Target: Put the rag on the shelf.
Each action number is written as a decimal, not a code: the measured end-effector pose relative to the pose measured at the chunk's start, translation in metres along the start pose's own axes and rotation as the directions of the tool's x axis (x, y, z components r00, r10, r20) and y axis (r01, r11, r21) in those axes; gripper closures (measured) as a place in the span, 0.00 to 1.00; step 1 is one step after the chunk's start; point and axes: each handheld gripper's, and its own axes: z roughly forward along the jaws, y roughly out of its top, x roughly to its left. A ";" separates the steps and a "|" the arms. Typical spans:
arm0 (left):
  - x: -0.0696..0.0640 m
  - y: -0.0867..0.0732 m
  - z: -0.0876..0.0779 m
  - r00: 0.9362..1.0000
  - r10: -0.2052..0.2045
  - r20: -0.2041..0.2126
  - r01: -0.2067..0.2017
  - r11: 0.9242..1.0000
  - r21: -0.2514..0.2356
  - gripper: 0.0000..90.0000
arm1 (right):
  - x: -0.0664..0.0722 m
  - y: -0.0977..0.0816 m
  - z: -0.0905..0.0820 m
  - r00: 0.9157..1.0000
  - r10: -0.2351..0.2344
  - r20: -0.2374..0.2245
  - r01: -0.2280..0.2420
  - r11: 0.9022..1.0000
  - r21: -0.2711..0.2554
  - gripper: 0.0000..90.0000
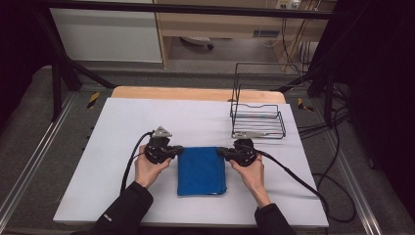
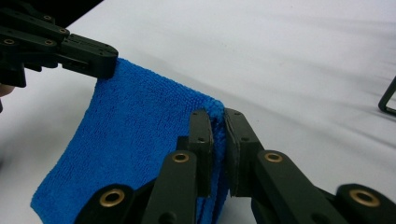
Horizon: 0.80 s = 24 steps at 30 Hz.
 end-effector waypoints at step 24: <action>-0.026 0.015 -0.029 0.999 0.047 0.020 -0.045 0.994 -0.104 0.95 | 0.009 0.011 -0.038 0.999 -0.052 0.004 0.052 0.992 -0.117 0.92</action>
